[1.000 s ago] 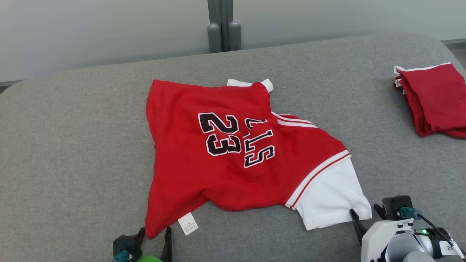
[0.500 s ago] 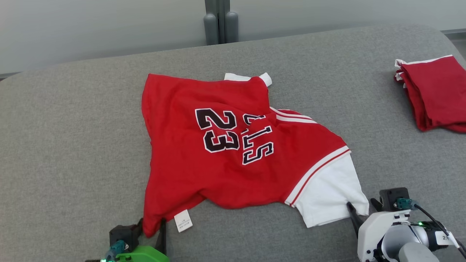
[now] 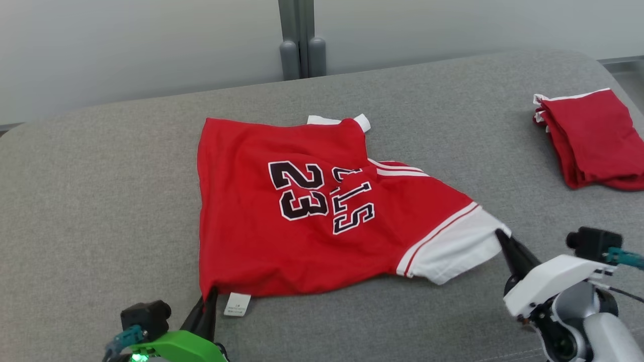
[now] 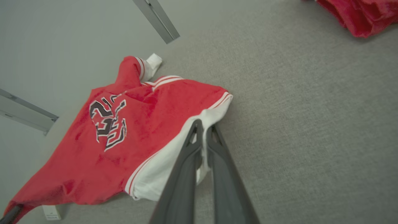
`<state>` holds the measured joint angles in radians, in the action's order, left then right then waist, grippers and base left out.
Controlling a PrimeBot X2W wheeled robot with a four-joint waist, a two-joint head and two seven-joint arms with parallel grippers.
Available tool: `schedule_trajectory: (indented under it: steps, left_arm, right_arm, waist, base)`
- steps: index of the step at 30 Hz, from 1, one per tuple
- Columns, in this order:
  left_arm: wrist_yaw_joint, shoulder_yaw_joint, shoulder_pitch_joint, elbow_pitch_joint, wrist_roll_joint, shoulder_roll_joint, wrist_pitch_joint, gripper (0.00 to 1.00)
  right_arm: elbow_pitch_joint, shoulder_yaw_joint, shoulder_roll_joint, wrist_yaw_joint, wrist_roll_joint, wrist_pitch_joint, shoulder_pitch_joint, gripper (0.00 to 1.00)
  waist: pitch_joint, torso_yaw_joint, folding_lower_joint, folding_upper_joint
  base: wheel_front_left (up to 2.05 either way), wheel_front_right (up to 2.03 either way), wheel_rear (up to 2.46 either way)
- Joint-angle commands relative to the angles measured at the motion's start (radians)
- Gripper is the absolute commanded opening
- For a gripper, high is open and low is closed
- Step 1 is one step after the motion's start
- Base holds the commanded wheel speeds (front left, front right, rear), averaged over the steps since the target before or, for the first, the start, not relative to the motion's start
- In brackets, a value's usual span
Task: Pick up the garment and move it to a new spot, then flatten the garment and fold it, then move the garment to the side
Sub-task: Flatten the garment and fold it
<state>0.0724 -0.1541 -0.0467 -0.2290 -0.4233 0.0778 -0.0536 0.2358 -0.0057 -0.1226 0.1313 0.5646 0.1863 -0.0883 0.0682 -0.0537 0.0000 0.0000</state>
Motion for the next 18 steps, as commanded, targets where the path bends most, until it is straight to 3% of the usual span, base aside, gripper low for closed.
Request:
schedule_trajectory:
  steps: [1, 5, 11, 15, 18]
  left_arm:
    - [0.010, 0.010, -0.026, 0.085, -0.032, 0.013, -0.032, 0.00]
    - [0.010, 0.030, -0.091, 0.386, -0.115, 0.037, -0.146, 0.00]
    - [-0.001, 0.076, -0.081, 0.802, -0.212, 0.098, -0.298, 0.00]
    - [-0.009, 0.098, 0.011, 0.985, -0.257, 0.146, -0.396, 0.00]
    - [-0.022, 0.107, 0.127, 1.055, -0.304, 0.178, -0.474, 0.00]
  right_arm:
    - [-0.084, -0.025, -0.014, -0.001, 0.068, 0.018, 0.022, 0.00]
    - [-0.362, -0.108, -0.025, -0.001, 0.253, 0.084, 0.063, 0.00]
    - [-0.679, -0.271, -0.015, -0.001, 0.403, 0.192, 0.032, 0.00]
    - [-0.777, -0.385, 0.003, -0.001, 0.466, 0.272, -0.068, 0.00]
    - [-0.788, -0.465, -0.010, -0.001, 0.444, 0.339, -0.190, 0.00]
  waist:
    - [-0.015, -0.007, 0.0000, 0.0000]
    - [-0.026, -0.013, 0.0000, 0.0000]
    - [-0.029, -0.031, 0.0000, 0.0000]
    - [-0.020, -0.047, 0.0000, 0.0000]
    - [0.003, -0.056, 0.0000, 0.0000]
  base:
    - [0.00, 0.00, 0.00]
    - [0.00, 0.00, 0.00]
    - [0.00, 0.00, 0.00]
    - [0.00, 0.00, 0.00]
    - [0.00, 0.00, 0.00]
